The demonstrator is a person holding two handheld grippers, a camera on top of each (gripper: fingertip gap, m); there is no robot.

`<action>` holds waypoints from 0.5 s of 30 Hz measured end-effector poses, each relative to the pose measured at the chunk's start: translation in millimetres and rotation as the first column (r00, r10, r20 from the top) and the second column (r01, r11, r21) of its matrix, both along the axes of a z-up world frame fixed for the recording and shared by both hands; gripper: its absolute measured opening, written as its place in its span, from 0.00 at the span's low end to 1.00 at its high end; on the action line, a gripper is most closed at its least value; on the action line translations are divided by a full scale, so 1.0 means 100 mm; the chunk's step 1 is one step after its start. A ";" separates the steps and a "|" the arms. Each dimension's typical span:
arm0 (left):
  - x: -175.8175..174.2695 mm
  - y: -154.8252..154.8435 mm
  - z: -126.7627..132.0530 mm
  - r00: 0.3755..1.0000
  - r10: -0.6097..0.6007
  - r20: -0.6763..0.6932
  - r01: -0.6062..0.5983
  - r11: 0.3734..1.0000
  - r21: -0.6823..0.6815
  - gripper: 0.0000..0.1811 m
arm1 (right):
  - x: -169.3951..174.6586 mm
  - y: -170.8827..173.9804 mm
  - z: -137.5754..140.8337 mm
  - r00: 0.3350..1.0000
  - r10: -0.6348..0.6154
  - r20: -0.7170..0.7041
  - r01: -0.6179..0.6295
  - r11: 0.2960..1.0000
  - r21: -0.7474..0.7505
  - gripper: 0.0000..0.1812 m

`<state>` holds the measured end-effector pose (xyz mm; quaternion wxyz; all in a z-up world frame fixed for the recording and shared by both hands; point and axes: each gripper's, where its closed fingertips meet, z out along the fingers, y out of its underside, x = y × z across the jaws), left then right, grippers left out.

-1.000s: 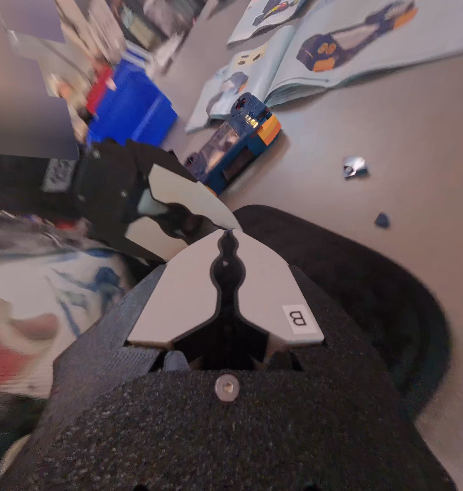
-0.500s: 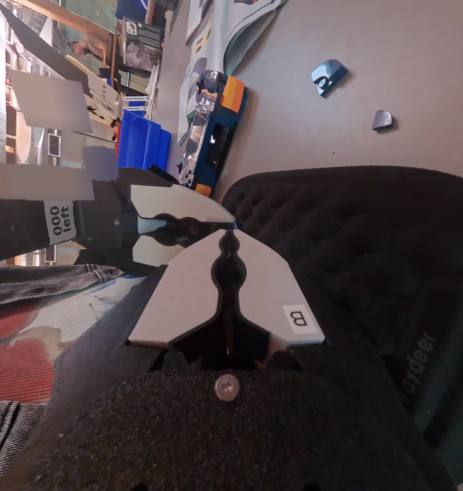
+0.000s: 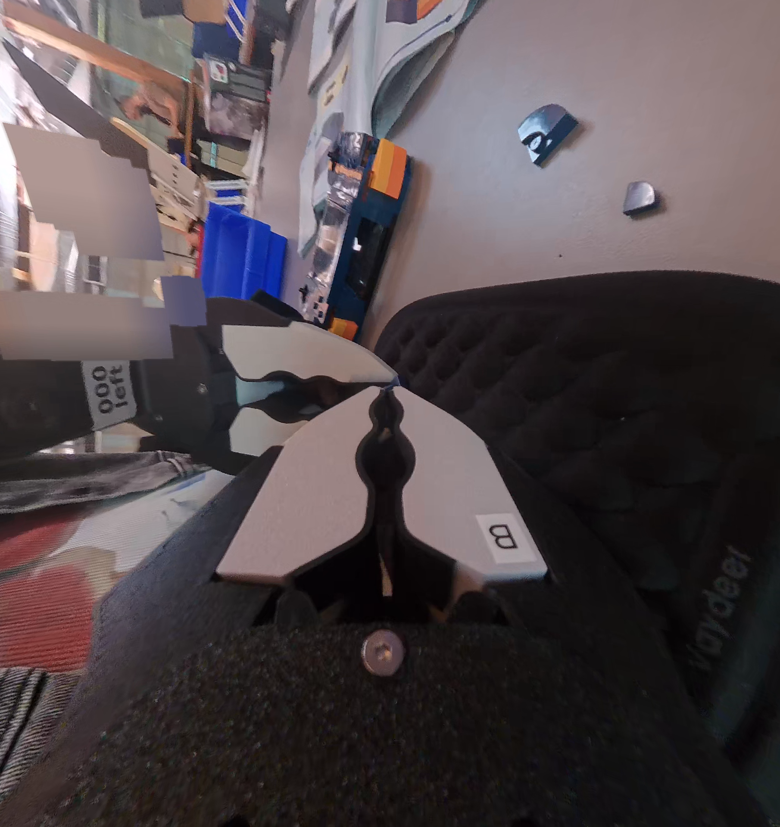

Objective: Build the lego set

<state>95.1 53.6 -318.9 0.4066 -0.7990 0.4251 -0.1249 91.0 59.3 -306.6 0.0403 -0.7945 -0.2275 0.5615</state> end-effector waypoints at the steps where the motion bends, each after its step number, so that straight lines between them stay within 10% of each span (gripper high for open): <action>1: 0.00 0.00 0.00 1.000 -0.001 -0.001 0.001 1.000 -0.001 0.10 | -0.02 -0.01 0.02 1.000 -0.009 -0.021 0.008 1.000 -0.030 0.00; 15: 0.00 0.00 0.01 1.000 -0.004 -0.009 0.004 1.000 0.017 0.11 | 0.04 -0.01 -0.05 0.999 0.017 0.047 -0.019 0.999 0.042 0.00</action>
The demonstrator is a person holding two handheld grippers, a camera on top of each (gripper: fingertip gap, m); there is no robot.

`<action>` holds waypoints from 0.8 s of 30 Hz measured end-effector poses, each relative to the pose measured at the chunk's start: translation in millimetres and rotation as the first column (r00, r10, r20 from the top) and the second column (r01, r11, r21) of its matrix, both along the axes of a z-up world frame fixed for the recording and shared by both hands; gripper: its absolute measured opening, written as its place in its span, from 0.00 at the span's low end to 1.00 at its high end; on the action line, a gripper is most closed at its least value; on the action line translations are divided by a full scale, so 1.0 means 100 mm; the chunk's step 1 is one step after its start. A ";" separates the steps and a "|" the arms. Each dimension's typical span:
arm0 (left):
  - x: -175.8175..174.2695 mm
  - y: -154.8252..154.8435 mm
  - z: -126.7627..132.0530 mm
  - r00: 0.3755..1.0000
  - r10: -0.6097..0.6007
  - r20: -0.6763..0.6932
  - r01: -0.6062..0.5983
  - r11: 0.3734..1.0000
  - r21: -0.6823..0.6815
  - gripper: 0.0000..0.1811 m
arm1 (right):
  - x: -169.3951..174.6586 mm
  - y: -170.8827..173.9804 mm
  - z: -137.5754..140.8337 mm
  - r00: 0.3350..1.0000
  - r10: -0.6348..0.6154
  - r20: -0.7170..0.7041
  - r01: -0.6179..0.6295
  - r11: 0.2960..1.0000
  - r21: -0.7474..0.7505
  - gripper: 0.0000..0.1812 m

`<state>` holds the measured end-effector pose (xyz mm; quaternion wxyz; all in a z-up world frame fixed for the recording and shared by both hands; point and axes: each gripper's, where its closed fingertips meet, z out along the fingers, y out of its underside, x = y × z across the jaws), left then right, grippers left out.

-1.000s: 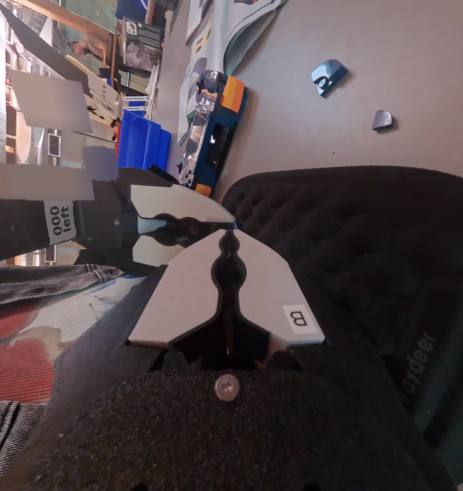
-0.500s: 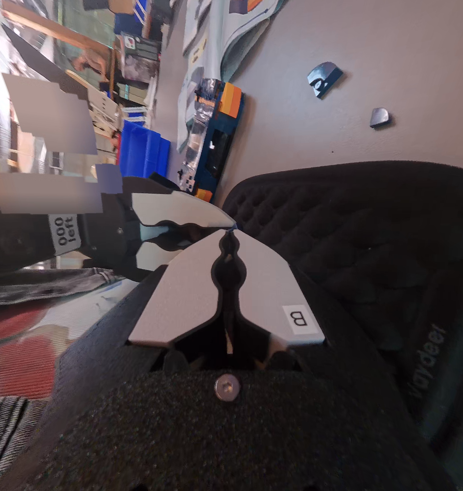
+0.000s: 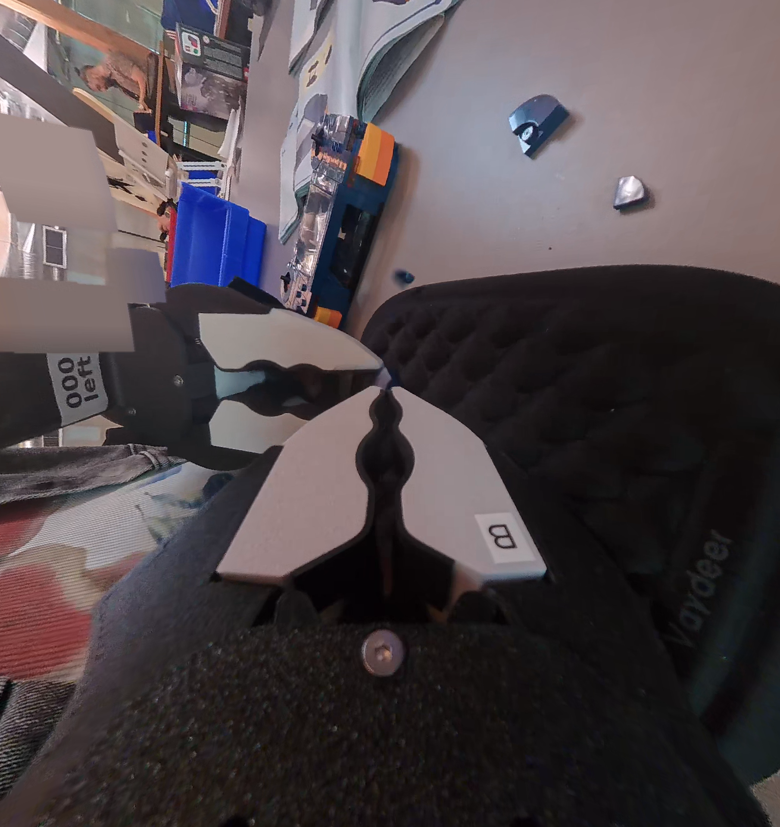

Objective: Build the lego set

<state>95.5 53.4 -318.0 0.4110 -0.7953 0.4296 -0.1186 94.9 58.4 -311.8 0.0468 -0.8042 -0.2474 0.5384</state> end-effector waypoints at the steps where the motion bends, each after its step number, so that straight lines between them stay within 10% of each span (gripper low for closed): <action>1: 0.00 0.00 0.01 1.000 0.004 0.008 -0.004 1.000 0.002 0.13 | 0.00 0.00 0.00 1.000 0.004 0.003 -0.004 1.000 0.003 0.00; 11: 0.00 0.00 0.01 1.000 0.002 0.015 -0.002 1.000 -0.010 0.15 | -0.02 0.08 0.23 0.984 0.167 -0.066 -0.147 0.960 0.237 0.08; 18: -0.04 -0.03 0.13 0.999 0.001 0.048 -0.004 0.999 0.050 0.17 | -0.01 -0.01 0.08 0.817 0.526 0.237 -0.517 0.487 0.704 0.19; 24: -0.24 -0.13 0.19 0.997 0.068 0.036 -0.068 0.997 0.022 0.17 | -0.12 -0.04 -0.01 0.772 0.583 0.253 -0.549 0.410 0.728 0.14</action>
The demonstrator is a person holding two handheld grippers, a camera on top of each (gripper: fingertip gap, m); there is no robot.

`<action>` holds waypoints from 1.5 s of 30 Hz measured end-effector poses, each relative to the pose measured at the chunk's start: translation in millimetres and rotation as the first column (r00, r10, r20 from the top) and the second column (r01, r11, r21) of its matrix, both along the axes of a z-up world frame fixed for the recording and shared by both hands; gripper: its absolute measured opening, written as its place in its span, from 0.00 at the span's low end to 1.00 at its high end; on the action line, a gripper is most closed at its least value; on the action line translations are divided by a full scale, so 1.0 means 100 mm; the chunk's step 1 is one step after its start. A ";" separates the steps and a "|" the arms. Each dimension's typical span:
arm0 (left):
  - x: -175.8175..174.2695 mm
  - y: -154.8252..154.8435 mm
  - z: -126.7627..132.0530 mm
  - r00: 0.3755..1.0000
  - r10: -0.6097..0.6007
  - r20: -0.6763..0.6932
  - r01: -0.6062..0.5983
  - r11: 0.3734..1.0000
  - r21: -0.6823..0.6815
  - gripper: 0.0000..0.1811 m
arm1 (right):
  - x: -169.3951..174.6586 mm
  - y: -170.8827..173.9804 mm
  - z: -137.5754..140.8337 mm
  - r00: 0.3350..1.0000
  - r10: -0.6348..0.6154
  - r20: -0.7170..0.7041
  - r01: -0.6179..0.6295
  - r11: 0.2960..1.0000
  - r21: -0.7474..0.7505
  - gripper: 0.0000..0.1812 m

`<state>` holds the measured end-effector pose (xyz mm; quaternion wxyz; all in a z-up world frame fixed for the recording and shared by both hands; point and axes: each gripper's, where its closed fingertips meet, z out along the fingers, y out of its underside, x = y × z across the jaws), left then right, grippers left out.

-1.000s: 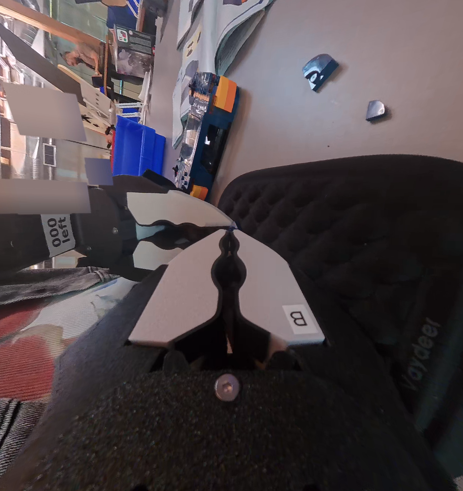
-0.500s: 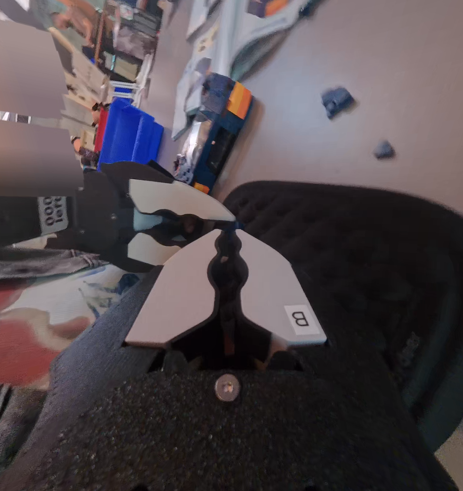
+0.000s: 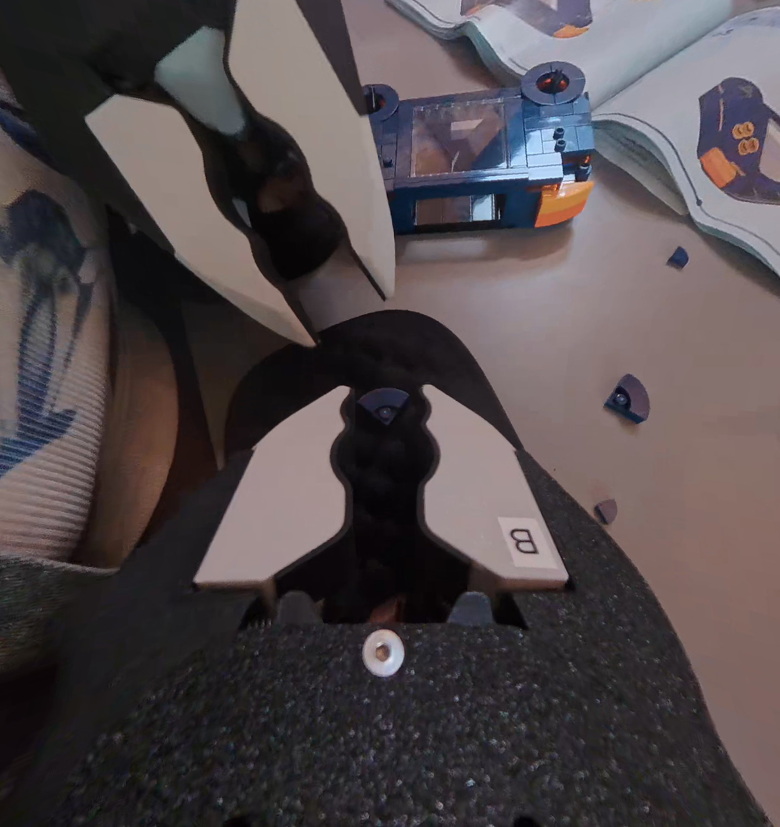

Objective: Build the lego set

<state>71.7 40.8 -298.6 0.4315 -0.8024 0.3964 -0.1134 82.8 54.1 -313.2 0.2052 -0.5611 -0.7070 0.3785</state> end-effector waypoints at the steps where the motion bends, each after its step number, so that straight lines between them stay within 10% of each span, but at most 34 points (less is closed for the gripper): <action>1: -0.05 -0.01 0.02 1.000 0.016 -0.009 -0.016 1.000 0.008 0.17 | 0.00 0.00 0.00 1.000 0.013 -0.001 -0.013 1.000 0.012 0.12; 13: -1.04 0.01 0.08 0.889 0.441 -0.126 -0.432 0.897 0.089 0.36 | -0.52 0.29 0.29 0.983 0.113 -0.142 -0.098 0.989 0.108 0.12; 19: -0.97 0.19 -0.05 0.838 0.407 -0.364 -0.372 0.913 0.165 0.37 | -0.86 0.51 -0.10 0.986 0.164 0.019 -0.165 0.975 0.148 0.12; 23: -0.70 0.31 0.01 0.814 0.322 -0.484 -0.189 0.934 0.302 0.18 | -0.86 0.58 -0.23 0.984 0.170 0.056 -0.177 0.971 0.163 0.12; 29: -0.85 0.30 -0.31 0.721 0.263 -0.641 -0.213 0.965 0.156 0.10 | -0.82 0.59 -0.21 0.978 0.198 0.058 -0.205 0.969 0.137 0.18; 36: -0.91 0.34 -0.18 0.800 0.307 -0.515 -0.273 0.951 0.142 0.12 | -0.88 1.09 -0.06 0.998 0.054 0.029 -0.058 0.991 0.124 0.09; 45: -0.65 0.33 -0.22 0.882 0.246 -0.403 -0.270 0.963 -0.004 0.16 | -1.02 1.15 -0.24 0.981 0.159 0.111 -0.175 0.974 0.146 0.11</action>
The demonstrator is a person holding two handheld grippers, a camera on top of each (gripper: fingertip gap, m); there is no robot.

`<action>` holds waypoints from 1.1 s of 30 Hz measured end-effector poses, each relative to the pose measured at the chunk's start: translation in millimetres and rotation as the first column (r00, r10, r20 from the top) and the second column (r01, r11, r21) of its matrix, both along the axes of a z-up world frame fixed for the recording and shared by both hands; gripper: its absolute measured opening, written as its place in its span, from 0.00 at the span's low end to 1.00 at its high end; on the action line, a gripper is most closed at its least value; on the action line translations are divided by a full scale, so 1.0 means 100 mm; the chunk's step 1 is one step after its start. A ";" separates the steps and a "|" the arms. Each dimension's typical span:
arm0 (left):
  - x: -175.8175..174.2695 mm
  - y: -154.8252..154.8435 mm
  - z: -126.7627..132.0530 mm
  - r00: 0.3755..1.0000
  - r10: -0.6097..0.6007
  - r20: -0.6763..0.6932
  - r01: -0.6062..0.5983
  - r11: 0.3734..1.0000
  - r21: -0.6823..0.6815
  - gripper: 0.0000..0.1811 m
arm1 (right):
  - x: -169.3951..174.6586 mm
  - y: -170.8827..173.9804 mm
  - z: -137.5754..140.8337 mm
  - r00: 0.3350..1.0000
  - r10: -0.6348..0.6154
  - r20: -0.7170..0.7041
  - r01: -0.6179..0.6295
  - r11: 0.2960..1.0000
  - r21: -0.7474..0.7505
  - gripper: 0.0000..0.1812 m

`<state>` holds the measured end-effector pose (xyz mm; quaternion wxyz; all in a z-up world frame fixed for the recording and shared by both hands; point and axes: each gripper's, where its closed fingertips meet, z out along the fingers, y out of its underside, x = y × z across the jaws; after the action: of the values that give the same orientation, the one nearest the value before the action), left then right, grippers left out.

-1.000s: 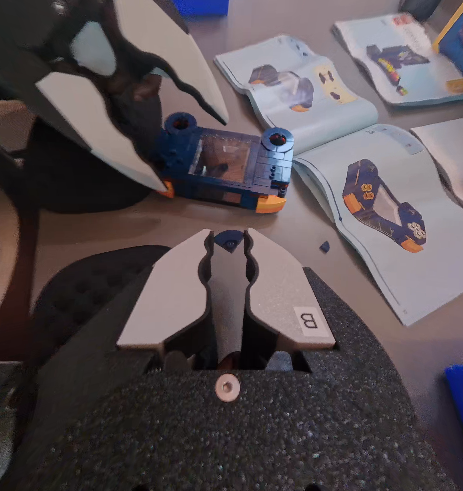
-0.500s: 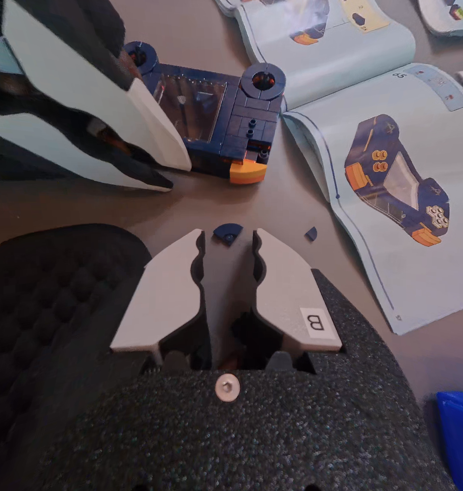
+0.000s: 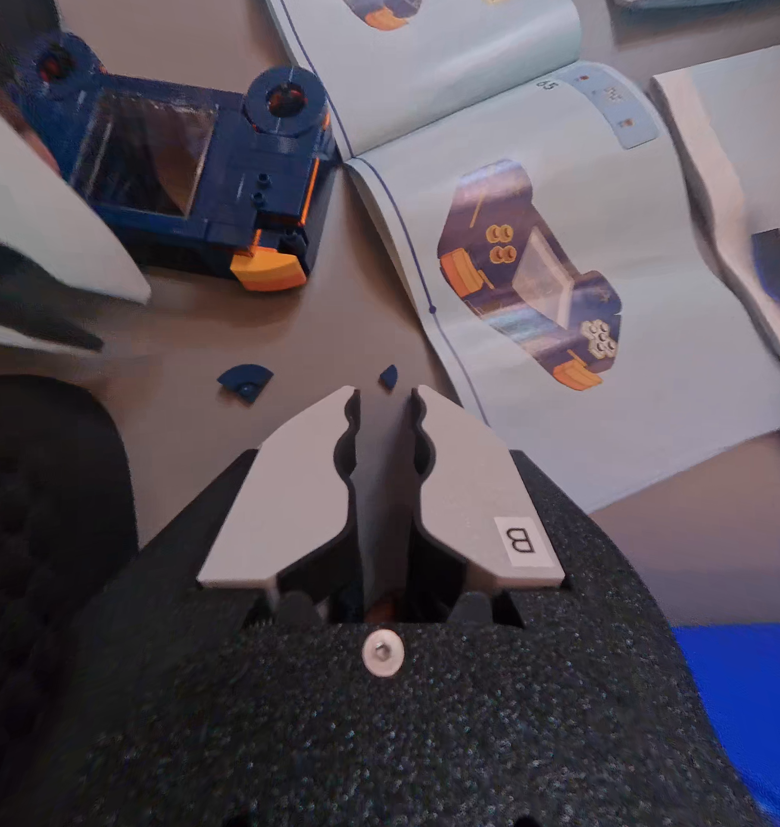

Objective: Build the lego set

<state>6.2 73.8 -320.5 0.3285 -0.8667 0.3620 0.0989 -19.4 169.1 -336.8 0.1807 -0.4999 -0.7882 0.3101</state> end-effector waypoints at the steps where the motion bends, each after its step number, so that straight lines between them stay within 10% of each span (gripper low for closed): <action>1: 0.06 -0.01 -0.02 1.000 0.000 0.013 0.000 1.000 -0.019 0.17 | 0.02 -0.04 0.00 1.000 0.011 0.010 -0.011 1.000 -0.027 0.11; 12: 0.32 0.13 0.00 0.883 0.197 0.426 -0.166 0.980 -0.109 0.25 | 0.05 -0.07 0.15 0.991 -0.040 -0.125 0.017 0.985 -0.175 0.13; 17: -0.48 -0.03 0.56 0.948 0.299 0.108 -0.315 0.929 0.194 0.34 | 0.07 -0.33 0.31 0.986 0.047 -0.160 -0.077 0.980 -0.184 0.18; 21: -0.71 -0.42 0.23 0.869 0.450 0.206 -0.434 0.893 -0.123 0.66 | 0.02 -0.62 0.37 0.969 0.214 -0.123 -0.221 0.974 -0.047 0.30; 33: -1.10 -0.58 0.01 0.912 0.408 -0.030 -0.409 0.911 -0.052 0.62 | -0.44 -0.72 0.00 0.987 0.160 -0.029 -0.156 0.983 0.101 0.26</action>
<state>-103.4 15.9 -319.5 0.2724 -0.9313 0.1784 0.1630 -63.7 97.1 -336.4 0.1946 -0.4203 -0.8362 0.2937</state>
